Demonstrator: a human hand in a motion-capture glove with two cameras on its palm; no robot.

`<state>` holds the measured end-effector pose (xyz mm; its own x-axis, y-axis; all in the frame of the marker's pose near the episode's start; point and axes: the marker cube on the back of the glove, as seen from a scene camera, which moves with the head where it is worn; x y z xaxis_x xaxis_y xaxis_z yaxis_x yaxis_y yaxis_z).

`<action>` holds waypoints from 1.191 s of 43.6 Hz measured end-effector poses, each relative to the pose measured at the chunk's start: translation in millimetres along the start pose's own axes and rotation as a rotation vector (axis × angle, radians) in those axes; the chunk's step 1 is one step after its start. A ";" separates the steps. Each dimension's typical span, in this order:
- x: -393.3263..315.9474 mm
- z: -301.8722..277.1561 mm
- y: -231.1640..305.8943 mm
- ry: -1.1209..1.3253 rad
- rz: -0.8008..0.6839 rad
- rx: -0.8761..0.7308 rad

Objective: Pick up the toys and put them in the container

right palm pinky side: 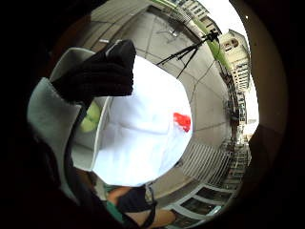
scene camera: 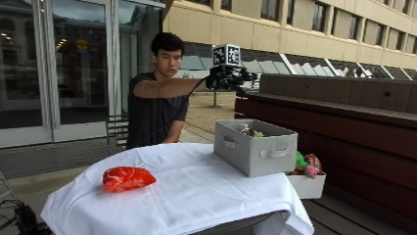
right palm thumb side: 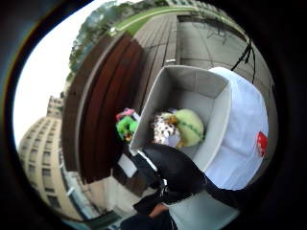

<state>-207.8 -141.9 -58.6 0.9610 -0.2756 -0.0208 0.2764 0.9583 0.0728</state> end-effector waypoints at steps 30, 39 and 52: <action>311.6 47.0 85.7 0.057 0.309 -0.097; 378.3 101.4 104.3 0.054 0.296 -0.137; 415.8 199.3 109.2 0.014 0.382 -0.093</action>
<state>221.9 -166.9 139.5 0.9944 0.1028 -0.0232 -0.1031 0.9946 -0.0123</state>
